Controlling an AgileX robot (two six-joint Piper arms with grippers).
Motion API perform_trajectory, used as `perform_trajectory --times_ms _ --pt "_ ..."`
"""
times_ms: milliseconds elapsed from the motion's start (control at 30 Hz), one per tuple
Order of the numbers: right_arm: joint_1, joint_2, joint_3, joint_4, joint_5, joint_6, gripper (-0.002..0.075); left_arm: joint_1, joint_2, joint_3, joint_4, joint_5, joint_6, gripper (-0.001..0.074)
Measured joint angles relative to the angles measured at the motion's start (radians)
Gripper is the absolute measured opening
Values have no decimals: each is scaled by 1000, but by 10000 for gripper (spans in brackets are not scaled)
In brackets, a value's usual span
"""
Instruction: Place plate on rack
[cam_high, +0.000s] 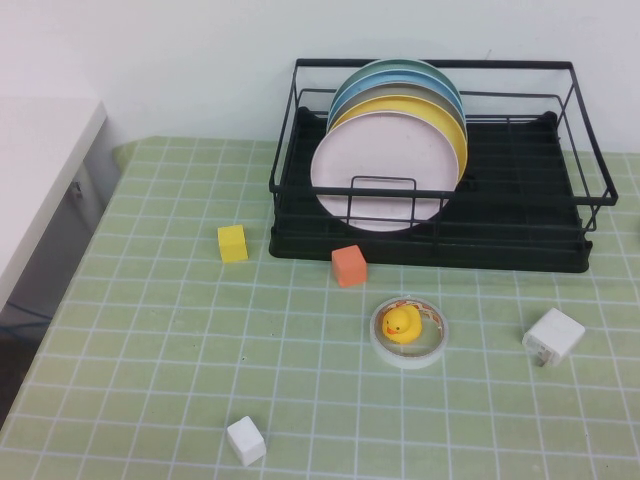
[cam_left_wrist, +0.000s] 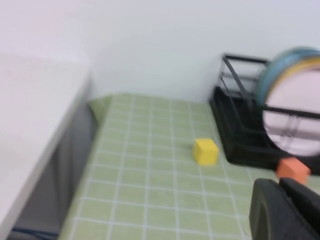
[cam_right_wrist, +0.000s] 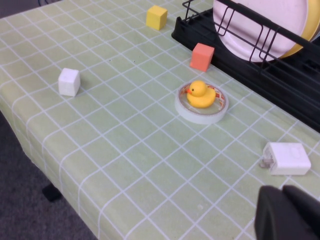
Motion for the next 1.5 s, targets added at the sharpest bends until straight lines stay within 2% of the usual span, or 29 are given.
perform_trajectory --times_ms 133,267,433,833,1500 --pt "0 0 0 0 0 0 -2 115 -35 98 -94 -100 90 -1" --pt "0 0 0 0 0 0 -2 161 -39 193 -111 -110 112 -1" --pt "0 0 0 0 0 0 -2 158 -39 203 -130 -10 113 -1" --pt "0 0 0 0 0 0 -2 153 -39 201 -136 -6 186 -1" --pt "0 0 0 0 0 0 -2 153 -39 201 -144 -4 189 -1"
